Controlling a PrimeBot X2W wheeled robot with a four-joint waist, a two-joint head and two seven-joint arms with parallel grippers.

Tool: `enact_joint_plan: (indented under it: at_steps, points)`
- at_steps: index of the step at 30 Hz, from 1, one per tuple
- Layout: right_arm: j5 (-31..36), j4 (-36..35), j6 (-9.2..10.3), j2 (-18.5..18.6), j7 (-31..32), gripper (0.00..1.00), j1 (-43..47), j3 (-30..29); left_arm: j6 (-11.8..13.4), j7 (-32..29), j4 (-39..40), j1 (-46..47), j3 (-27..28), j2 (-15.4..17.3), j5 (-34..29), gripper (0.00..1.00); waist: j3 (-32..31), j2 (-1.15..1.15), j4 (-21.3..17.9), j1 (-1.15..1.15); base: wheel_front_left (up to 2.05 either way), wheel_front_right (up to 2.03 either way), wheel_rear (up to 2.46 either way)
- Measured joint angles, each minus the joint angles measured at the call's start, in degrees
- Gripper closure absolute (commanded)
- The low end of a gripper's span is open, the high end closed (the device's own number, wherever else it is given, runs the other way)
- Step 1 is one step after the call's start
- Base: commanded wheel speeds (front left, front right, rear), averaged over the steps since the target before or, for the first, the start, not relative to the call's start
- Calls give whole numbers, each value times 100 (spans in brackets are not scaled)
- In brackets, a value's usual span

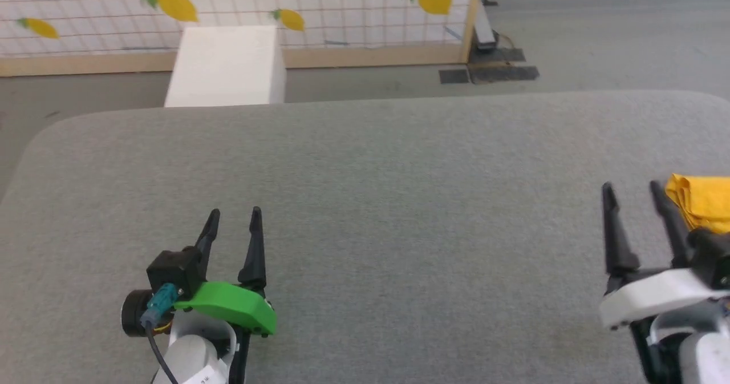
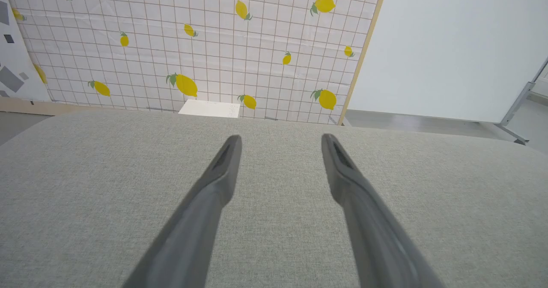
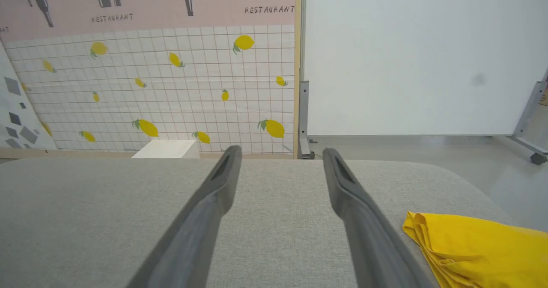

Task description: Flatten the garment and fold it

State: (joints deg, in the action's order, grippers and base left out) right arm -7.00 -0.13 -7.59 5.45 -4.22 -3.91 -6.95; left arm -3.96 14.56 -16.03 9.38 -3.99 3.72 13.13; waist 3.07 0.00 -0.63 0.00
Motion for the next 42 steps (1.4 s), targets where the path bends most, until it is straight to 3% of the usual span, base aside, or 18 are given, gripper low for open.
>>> enact_joint_plan:
  at_steps: [8, 26, 27, 42]
  points:
    - [196, 46, 0, -208, -187, 0, 448, 354, -1, 0, -100, -90, -107, -22, -1, 0, -197, 0, 260, 0, 0, 0, 0]
    - [-5, 199, 0, -244, -194, 0, 660, 445, 34, 0, -225, -172, -225, -54, 58, 0, -259, 0, 317, 0, 0, 0, 0]
    - [-12, 199, 0, -244, -188, 100, 659, 446, 38, -5, -229, -171, -225, -54, 55, 100, -259, 0, 318, 0, 0, 0, 0]
    - [-3, 194, 0, -242, -159, 100, 658, 452, 46, -89, -154, -171, -209, -53, -3, 100, -262, 0, 301, 0, 0, 0, 0]
